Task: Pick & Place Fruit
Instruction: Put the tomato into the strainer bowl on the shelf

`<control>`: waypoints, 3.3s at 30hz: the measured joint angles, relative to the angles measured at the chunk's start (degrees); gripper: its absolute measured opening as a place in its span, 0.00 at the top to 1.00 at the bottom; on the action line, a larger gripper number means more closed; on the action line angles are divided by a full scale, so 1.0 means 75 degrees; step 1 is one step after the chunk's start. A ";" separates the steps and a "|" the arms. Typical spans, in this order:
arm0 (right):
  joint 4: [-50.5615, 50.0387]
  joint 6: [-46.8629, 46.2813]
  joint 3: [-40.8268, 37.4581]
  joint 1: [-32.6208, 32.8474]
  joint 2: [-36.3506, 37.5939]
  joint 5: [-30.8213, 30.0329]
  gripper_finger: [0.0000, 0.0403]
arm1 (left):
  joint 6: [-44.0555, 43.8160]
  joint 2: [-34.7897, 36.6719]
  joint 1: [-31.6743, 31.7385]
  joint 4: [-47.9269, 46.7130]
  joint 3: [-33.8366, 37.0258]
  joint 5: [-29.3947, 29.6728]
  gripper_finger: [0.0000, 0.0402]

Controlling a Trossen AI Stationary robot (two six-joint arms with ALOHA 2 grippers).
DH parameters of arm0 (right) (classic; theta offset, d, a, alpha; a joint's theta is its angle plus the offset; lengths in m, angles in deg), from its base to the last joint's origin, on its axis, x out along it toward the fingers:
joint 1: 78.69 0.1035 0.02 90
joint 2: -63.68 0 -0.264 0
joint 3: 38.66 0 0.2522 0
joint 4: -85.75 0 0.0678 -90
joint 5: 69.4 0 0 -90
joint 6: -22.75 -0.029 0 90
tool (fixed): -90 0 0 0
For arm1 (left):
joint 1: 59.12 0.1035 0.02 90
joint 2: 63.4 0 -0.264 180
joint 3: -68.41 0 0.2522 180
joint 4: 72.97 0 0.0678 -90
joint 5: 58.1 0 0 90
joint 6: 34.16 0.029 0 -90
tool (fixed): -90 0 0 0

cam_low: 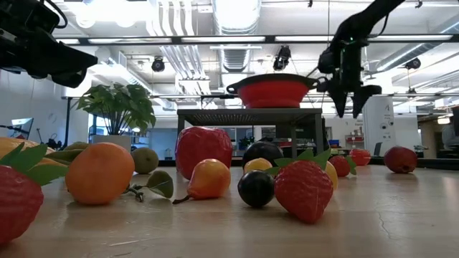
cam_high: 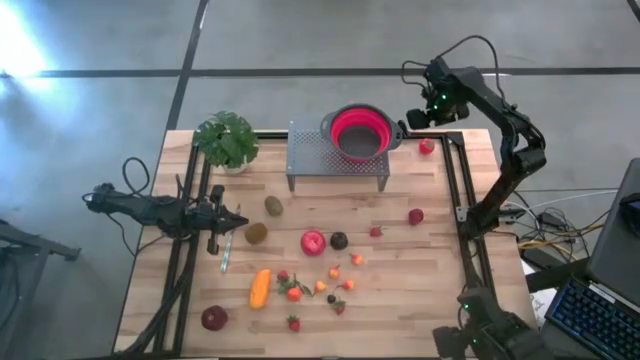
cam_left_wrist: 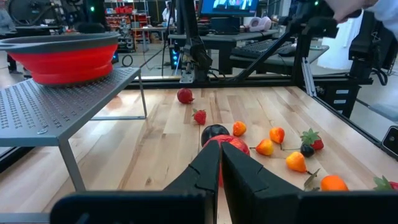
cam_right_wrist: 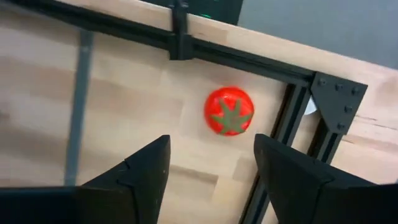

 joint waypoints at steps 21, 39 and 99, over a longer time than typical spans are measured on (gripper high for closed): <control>0.1434 -0.1539 -0.0622 0.0011 -0.0699 -0.0640 0.19 | 0.0000 0.0000 -0.0002 0.0001 0.0000 0.0001 0.95; 0.1363 -0.1804 -0.1070 0.0248 -0.1029 -0.1210 0.22 | 0.0000 -0.0002 0.0001 -0.0002 0.0000 0.0003 0.95; 0.2538 -0.2448 -0.2396 0.0755 -0.1020 -0.1751 0.30 | 0.0000 -0.0017 -0.0002 -0.0057 0.0000 0.0000 0.95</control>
